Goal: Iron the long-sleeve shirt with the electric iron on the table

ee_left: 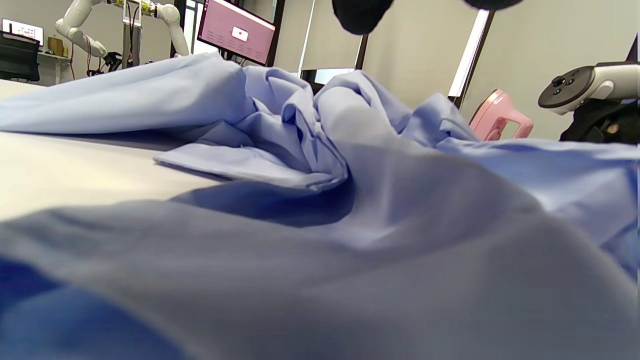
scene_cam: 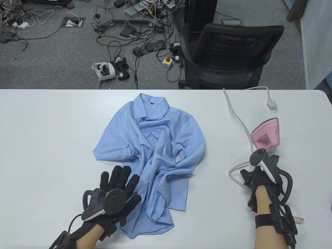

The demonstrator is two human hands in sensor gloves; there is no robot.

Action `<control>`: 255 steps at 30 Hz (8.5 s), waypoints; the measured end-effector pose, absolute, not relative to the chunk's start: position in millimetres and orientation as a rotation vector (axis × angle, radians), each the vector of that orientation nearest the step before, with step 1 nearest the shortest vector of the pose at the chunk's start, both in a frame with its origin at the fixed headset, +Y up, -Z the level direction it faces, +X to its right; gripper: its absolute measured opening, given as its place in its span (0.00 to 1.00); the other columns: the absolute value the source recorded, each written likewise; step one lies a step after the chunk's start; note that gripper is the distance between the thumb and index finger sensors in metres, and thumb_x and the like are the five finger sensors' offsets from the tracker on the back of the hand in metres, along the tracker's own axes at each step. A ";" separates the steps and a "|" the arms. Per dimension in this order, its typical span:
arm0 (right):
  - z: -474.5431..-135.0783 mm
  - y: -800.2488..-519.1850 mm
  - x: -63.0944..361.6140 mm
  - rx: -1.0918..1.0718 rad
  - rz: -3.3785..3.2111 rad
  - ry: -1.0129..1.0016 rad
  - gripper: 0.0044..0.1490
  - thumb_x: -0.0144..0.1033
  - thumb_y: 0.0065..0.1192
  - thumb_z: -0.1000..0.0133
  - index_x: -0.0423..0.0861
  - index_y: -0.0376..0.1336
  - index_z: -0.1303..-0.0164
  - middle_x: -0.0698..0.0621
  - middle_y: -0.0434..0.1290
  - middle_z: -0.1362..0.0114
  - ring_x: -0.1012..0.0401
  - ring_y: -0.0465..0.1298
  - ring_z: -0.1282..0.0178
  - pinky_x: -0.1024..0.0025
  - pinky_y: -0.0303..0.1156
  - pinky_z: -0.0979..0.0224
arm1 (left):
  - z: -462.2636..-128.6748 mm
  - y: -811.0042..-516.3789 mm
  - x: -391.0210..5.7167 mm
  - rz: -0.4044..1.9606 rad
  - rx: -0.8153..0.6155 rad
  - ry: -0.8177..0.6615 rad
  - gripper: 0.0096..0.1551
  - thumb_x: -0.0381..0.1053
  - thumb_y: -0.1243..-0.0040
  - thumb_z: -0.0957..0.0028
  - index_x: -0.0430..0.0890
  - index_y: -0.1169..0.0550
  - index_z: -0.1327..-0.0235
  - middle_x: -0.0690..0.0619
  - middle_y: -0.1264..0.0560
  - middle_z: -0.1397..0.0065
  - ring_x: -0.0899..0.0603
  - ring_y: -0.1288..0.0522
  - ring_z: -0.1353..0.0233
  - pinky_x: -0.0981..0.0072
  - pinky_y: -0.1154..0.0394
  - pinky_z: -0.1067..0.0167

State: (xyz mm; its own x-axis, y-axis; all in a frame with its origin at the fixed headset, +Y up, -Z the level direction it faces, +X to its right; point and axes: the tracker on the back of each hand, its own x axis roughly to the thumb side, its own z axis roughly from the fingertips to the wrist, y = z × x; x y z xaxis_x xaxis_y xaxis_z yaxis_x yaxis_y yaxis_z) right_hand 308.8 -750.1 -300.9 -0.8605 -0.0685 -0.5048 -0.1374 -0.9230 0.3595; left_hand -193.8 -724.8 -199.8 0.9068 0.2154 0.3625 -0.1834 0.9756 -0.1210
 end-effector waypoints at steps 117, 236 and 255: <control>-195.7 -659.7 200.0 0.240 3.105 -0.015 0.30 0.53 0.61 0.59 0.48 0.74 0.53 0.49 0.76 0.44 0.51 0.79 0.47 0.51 0.75 0.42 | -261.9 -790.1 -280.5 0.084 -0.515 0.260 0.37 0.75 0.60 0.47 0.73 0.53 0.26 0.57 0.63 0.13 0.44 0.65 0.15 0.36 0.69 0.27; -386.6 -697.2 376.9 -1.329 3.062 -0.042 0.58 0.71 0.51 0.61 0.52 0.40 0.28 0.50 0.47 0.26 0.54 0.63 0.30 0.52 0.66 0.30 | -261.7 -765.4 -282.6 0.127 -0.425 0.047 0.45 0.76 0.59 0.48 0.63 0.55 0.23 0.54 0.67 0.14 0.41 0.68 0.16 0.35 0.73 0.30; -375.6 -628.5 344.9 -0.945 2.743 -0.542 0.26 0.60 0.67 0.61 0.54 0.64 0.61 0.55 0.70 0.46 0.60 0.79 0.48 0.56 0.78 0.42 | -260.2 -767.6 -284.5 0.134 -0.452 0.042 0.44 0.76 0.59 0.48 0.63 0.55 0.22 0.54 0.68 0.14 0.41 0.68 0.16 0.35 0.73 0.30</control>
State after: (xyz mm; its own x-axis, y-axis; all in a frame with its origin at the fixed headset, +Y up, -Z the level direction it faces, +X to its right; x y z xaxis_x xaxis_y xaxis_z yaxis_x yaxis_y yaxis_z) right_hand 344.9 -628.5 -375.6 -0.7787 0.2921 -0.5552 -0.0591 -0.9152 -0.3986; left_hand -284.5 -767.6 -260.2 0.9904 0.1192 -0.0703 -0.1380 0.8911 -0.4323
